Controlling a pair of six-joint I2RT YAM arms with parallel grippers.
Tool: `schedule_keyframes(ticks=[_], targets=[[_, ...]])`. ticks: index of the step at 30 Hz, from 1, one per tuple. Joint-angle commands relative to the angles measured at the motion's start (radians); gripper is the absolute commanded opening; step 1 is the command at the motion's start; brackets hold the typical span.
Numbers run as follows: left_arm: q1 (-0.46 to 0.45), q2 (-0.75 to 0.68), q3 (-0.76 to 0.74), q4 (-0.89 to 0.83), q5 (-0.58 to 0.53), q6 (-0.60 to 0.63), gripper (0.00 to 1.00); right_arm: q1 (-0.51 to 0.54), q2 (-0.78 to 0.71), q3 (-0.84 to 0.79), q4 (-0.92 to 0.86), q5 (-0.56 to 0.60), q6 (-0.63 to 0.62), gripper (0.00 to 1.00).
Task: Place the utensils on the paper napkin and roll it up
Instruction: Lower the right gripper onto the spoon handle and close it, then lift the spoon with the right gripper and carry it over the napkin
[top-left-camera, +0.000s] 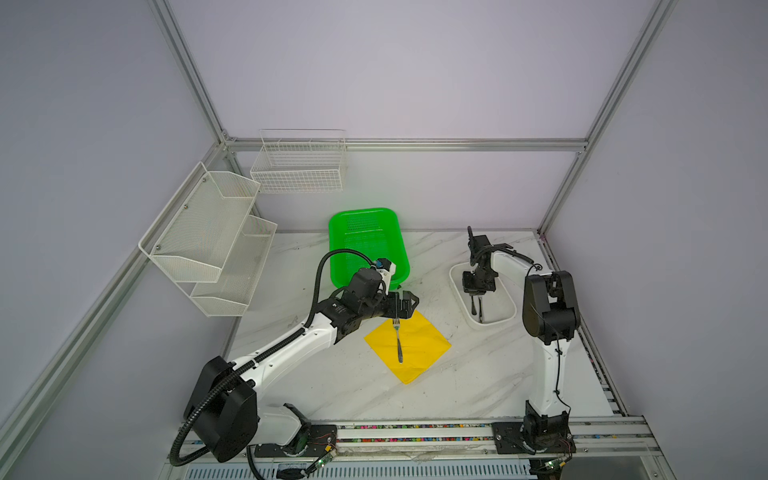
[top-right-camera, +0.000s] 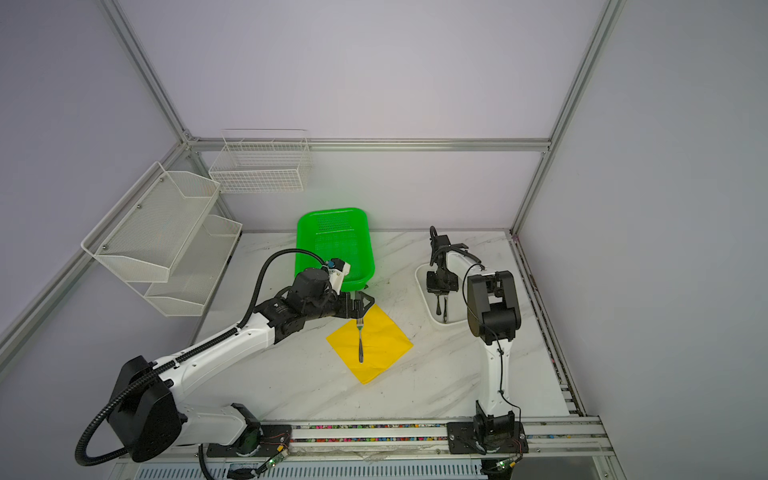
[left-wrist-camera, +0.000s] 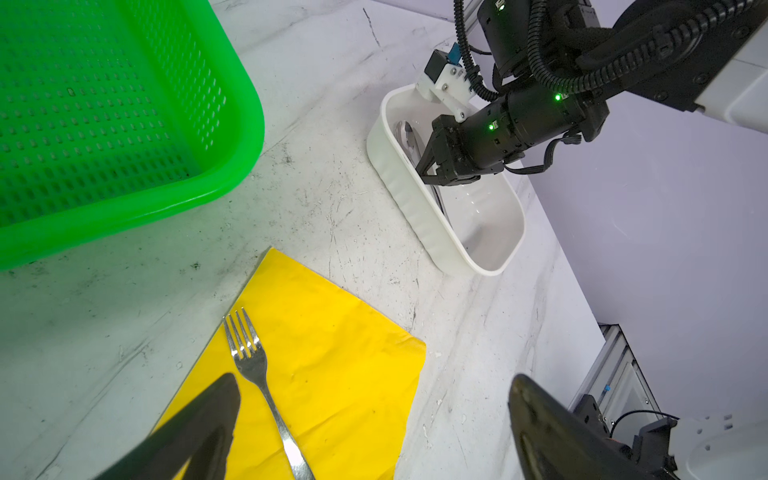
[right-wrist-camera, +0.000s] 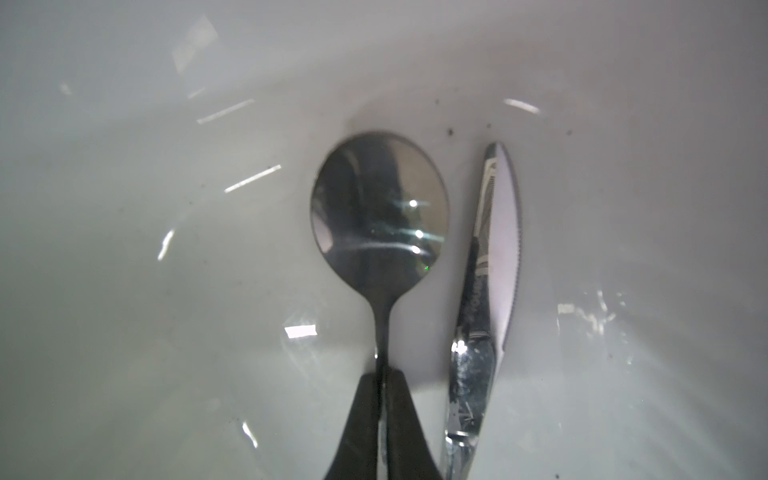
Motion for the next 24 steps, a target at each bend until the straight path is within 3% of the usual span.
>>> schedule_keyframes(ticks=[1,14,24], targets=[[0.005,-0.038,-0.04,0.019,-0.02,-0.005,0.99,-0.005,0.043,-0.037,-0.021,0.021,0.011,0.06],[0.011,-0.054,-0.06,0.023,-0.032,-0.008,1.0,-0.005,-0.196,-0.038,-0.042,-0.018,0.035,0.06],[0.014,-0.078,-0.084,0.012,-0.056,-0.031,1.0,0.042,-0.357,-0.087,-0.052,-0.136,0.045,0.06]])
